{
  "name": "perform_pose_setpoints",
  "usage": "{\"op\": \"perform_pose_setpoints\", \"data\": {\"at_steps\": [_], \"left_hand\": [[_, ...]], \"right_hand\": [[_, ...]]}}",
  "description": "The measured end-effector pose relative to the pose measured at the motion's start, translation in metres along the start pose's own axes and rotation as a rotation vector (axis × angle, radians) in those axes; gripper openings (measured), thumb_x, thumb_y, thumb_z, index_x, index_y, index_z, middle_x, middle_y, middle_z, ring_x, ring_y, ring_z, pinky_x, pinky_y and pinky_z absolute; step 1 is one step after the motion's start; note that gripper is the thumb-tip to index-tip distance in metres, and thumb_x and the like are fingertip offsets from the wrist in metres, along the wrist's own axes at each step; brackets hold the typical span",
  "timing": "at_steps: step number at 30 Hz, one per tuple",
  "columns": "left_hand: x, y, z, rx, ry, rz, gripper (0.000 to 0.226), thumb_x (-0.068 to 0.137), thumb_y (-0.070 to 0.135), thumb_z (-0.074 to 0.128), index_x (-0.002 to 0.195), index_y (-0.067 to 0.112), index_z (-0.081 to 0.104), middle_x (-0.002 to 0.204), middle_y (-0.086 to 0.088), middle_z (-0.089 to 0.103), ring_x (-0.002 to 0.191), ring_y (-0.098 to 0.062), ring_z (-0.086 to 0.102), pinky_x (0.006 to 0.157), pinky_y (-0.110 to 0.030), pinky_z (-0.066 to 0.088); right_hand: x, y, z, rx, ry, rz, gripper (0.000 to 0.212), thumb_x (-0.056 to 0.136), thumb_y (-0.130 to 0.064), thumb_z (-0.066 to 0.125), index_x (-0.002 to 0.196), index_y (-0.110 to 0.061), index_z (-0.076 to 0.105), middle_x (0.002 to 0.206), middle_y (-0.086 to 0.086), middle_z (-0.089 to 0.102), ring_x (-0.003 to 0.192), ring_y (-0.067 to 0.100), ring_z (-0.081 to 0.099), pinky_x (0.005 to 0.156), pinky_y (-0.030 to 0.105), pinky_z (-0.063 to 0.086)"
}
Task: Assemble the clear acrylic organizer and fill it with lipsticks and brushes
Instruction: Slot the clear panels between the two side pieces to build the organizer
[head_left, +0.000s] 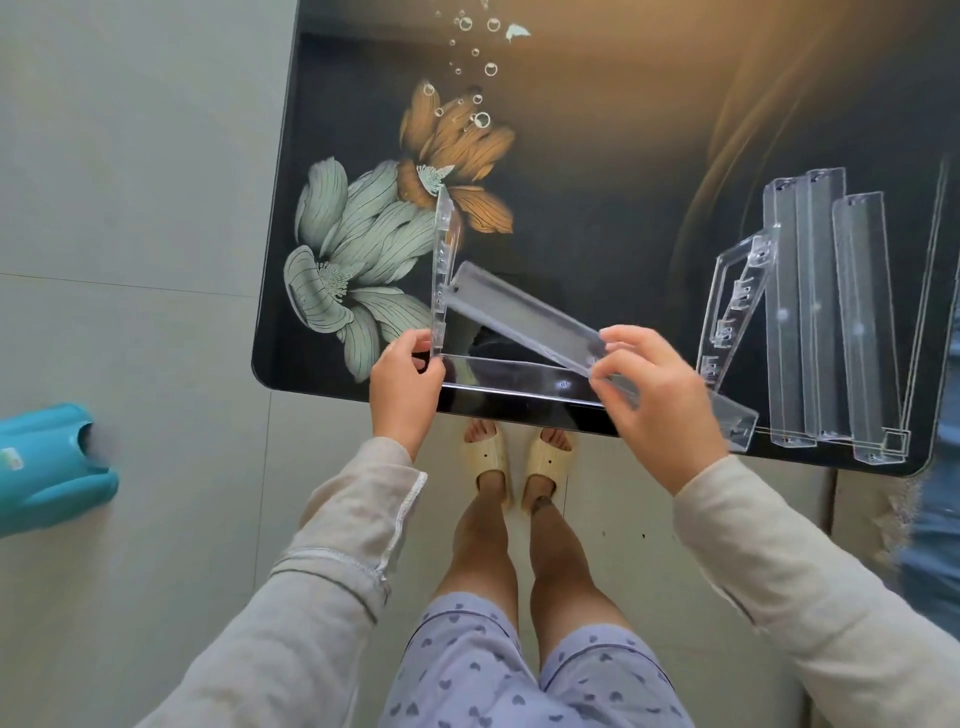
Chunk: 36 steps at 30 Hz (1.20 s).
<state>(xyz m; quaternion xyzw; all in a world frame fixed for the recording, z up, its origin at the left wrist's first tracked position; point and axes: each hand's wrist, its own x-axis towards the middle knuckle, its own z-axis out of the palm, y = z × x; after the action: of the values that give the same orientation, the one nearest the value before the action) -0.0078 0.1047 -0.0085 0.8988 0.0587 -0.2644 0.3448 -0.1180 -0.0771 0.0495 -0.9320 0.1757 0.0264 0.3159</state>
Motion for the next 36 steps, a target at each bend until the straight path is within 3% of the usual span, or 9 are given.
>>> {"op": "perform_pose_setpoints", "data": {"at_steps": [2,6,15,22,27,30,32,36], "left_hand": [[0.000,-0.001,-0.002,-0.011,-0.012,0.009,0.030,0.083,0.006,0.055,0.111,0.012,0.062,0.111,-0.005,0.067,0.091,-0.020,0.059,0.079,-0.026,0.045],[-0.001,-0.001,-0.005,-0.016,-0.025,0.028,0.030,0.084,0.005,0.053,0.112,0.014,0.062,0.109,-0.003,0.067,0.085,-0.013,0.056,0.074,-0.022,0.041],[-0.002,-0.001,-0.003,-0.004,-0.025,0.041,0.032,0.087,0.002,0.050,0.115,0.013,0.060,0.110,-0.006,0.067,0.082,-0.011,0.055,0.076,-0.021,0.042],[-0.002,-0.002,-0.002,-0.003,-0.012,0.057,0.031,0.089,0.004,0.048,0.117,0.012,0.060,0.109,-0.005,0.067,0.067,0.001,0.051,0.065,-0.009,0.037],[-0.003,0.002,-0.002,0.007,-0.011,0.030,0.036,0.087,0.002,0.047,0.120,0.010,0.058,0.112,-0.008,0.066,0.083,-0.011,0.053,0.076,-0.019,0.041],[-0.005,0.005,-0.001,0.008,-0.008,0.039,0.032,0.086,0.005,0.048,0.115,0.011,0.060,0.106,-0.007,0.067,0.079,-0.012,0.053,0.069,-0.015,0.039],[-0.006,0.008,-0.001,0.003,0.006,0.036,0.027,0.087,0.011,0.047,0.110,0.012,0.062,0.100,-0.006,0.067,0.077,-0.015,0.054,0.069,-0.021,0.043],[-0.004,0.015,0.003,0.131,0.081,0.005,0.022,0.087,0.026,0.045,0.078,0.015,0.061,0.078,-0.006,0.063,0.074,-0.026,0.054,0.066,-0.033,0.046]], "right_hand": [[0.004,-0.002,0.008,-0.064,-0.040,-0.033,0.022,0.073,0.004,0.070,0.094,-0.002,0.068,0.108,0.016,0.067,0.095,0.033,0.063,0.088,0.035,0.046],[0.013,0.002,0.015,-0.095,-0.077,-0.020,0.042,0.073,0.007,0.068,0.114,-0.002,0.062,0.112,0.016,0.066,0.101,0.035,0.060,0.094,0.040,0.043],[0.025,0.010,0.017,-0.108,-0.145,-0.041,0.042,0.073,0.007,0.069,0.114,0.000,0.062,0.112,0.018,0.065,0.103,0.037,0.059,0.095,0.043,0.042],[0.025,0.011,0.022,-0.108,-0.165,-0.021,0.041,0.079,0.001,0.065,0.119,-0.004,0.060,0.120,0.015,0.062,0.110,0.032,0.055,0.101,0.036,0.038],[0.027,0.013,0.022,-0.103,-0.190,0.001,0.040,0.082,-0.003,0.063,0.122,-0.006,0.058,0.122,0.013,0.060,0.111,0.030,0.053,0.102,0.035,0.038],[0.029,0.015,0.024,-0.113,-0.194,0.006,0.039,0.083,-0.003,0.063,0.122,-0.007,0.058,0.122,0.012,0.060,0.111,0.030,0.053,0.101,0.035,0.038],[0.030,0.017,0.026,-0.111,-0.203,0.016,0.039,0.083,-0.004,0.062,0.122,-0.007,0.058,0.123,0.012,0.060,0.112,0.029,0.053,0.102,0.034,0.037],[0.031,0.020,0.029,-0.111,-0.205,0.019,0.038,0.083,-0.005,0.063,0.121,-0.007,0.059,0.122,0.013,0.060,0.111,0.030,0.053,0.099,0.033,0.039]]}}
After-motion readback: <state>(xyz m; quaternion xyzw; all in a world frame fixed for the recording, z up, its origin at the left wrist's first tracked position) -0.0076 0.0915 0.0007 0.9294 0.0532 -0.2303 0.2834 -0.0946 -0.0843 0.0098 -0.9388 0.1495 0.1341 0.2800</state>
